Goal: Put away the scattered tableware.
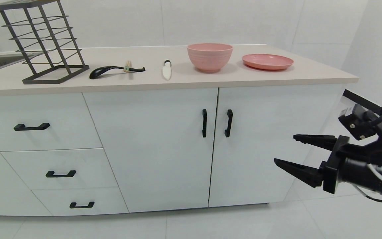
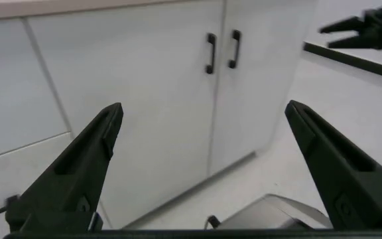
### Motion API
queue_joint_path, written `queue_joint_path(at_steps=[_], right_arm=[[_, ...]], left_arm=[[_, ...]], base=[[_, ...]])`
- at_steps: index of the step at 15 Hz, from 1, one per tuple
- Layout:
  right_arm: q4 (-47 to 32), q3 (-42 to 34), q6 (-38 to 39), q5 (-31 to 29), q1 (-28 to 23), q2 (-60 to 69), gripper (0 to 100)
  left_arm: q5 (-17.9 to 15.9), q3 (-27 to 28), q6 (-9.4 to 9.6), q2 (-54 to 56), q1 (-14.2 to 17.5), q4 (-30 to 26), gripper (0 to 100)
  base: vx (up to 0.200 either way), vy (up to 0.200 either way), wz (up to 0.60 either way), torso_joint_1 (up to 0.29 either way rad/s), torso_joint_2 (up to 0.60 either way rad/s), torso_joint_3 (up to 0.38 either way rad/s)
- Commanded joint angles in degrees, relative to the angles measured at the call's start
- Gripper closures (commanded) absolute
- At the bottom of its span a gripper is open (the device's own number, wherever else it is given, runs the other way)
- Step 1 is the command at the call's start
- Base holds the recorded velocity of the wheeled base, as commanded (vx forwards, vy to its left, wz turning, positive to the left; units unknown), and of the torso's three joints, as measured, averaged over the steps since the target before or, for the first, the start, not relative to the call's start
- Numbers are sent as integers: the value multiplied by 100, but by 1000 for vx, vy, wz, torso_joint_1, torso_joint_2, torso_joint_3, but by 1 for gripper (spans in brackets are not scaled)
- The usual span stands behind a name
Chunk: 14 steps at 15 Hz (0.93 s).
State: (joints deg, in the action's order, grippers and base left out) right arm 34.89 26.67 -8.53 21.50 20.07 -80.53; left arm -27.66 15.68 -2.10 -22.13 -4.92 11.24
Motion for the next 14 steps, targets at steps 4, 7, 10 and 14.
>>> queue_joint_path(at_steps=[4, 7, 10, 14], right_arm=[[71, 295, -17, 56, 305, -622, 0], [141, 400, -34, 214, 305, -956, 0], [703, 426, -34, 688, 314, -1378, 0], [1644, 400, -403, 1128, 252, -2186, 0]], left_arm=[[-794, -3, 113, -934, -307, 36, 0], [-802, 181, 438, -1567, -545, 159, 0], [-820, 190, 1326, -2279, -896, 607, 0], [-811, 208, 1537, -2824, -1749, 880, 0]], base=[[0, 0, 0, 0, 0, 0], [0, 0, 0, 0, 0, 0], [0, 0, 0, 0, 0, 0], [0, 0, 0, 0, 0, 0]])
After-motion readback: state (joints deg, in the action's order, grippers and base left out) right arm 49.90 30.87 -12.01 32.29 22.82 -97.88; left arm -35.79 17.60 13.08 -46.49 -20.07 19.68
